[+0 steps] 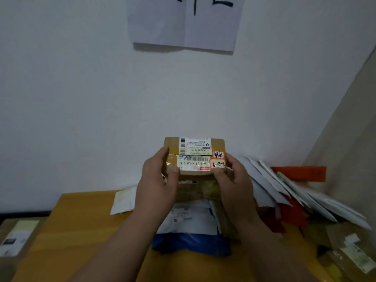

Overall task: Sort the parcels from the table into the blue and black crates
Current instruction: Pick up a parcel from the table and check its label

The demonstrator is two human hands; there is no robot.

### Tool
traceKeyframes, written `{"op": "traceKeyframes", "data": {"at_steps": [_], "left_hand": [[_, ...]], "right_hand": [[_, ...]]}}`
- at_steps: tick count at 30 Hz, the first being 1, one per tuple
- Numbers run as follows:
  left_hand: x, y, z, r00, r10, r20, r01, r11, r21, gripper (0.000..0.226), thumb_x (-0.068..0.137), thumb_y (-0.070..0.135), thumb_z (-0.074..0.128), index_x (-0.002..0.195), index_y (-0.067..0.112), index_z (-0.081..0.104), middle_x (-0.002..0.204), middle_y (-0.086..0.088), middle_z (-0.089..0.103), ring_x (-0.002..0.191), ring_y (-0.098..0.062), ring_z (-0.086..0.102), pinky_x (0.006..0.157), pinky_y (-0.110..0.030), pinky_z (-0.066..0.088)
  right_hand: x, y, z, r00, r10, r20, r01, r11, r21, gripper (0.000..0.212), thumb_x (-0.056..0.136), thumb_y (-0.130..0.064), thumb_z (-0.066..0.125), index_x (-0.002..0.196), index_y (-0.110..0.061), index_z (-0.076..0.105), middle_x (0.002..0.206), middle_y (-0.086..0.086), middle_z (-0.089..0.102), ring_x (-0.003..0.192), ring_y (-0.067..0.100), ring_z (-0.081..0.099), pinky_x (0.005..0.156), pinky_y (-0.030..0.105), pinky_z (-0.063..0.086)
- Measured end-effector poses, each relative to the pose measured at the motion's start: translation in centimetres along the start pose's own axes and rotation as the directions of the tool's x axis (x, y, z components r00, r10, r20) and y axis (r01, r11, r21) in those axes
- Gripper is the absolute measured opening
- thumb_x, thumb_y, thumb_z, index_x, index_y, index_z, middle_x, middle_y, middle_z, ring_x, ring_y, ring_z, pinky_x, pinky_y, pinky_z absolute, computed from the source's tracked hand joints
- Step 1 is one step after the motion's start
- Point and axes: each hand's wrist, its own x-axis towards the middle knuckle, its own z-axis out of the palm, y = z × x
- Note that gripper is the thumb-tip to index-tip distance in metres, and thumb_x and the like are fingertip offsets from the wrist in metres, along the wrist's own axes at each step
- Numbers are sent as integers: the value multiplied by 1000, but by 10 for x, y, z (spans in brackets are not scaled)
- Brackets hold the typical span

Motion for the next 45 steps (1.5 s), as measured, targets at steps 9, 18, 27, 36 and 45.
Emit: {"op": "traceKeyframes", "data": {"at_steps": [9, 18, 27, 36, 45], "left_hand": [[-52, -23, -91, 994, -106, 23, 107, 994, -28, 71, 94, 29, 59, 153, 40, 20, 130, 7, 41, 100, 18, 42, 79, -19, 41], [-89, -24, -131, 900, -379, 213, 409, 904, -121, 65, 72, 37, 83, 127, 38, 49, 125, 6, 49, 101, -14, 60, 75, -30, 56], [-115, 4, -86, 817, -540, 204, 573, 714, -402, 40, 80, 22, 79, 108, 15, 52, 101, -5, 69, 85, -21, 71, 67, -34, 61], [-134, 24, -69, 823, -497, 275, 568, 744, -352, 21, 91, 48, 59, 111, 40, 57, 93, 5, 72, 63, -10, 66, 62, -24, 56], [-145, 5, -92, 799, -531, 283, 589, 595, -547, 29, 88, 19, 66, 105, 8, 44, 105, -10, 73, 96, -22, 71, 81, -39, 56]], "right_hand": [[-81, -39, 47, 997, -40, 62, 33, 994, 105, 38, 95, -11, 60, 118, -41, 54, 113, -17, 61, 101, -9, 60, 75, 11, 52], [-102, -56, 53, 989, -3, 146, -28, 978, 207, 25, 97, -4, 54, 119, -13, 60, 102, -4, 68, 85, -2, 67, 63, 14, 53], [-117, -39, 57, 962, 132, 240, -166, 978, 126, 52, 95, -22, 63, 140, -34, 40, 127, -10, 55, 110, 5, 60, 64, 8, 52], [-104, -19, 16, 909, 172, 380, -228, 968, 108, 25, 96, -15, 61, 117, -27, 56, 111, -6, 69, 96, 10, 69, 78, 33, 61], [-126, -17, 24, 854, 117, 508, -216, 966, 141, 22, 94, -8, 62, 107, -25, 60, 104, -2, 73, 93, 13, 71, 78, 36, 61]]}}
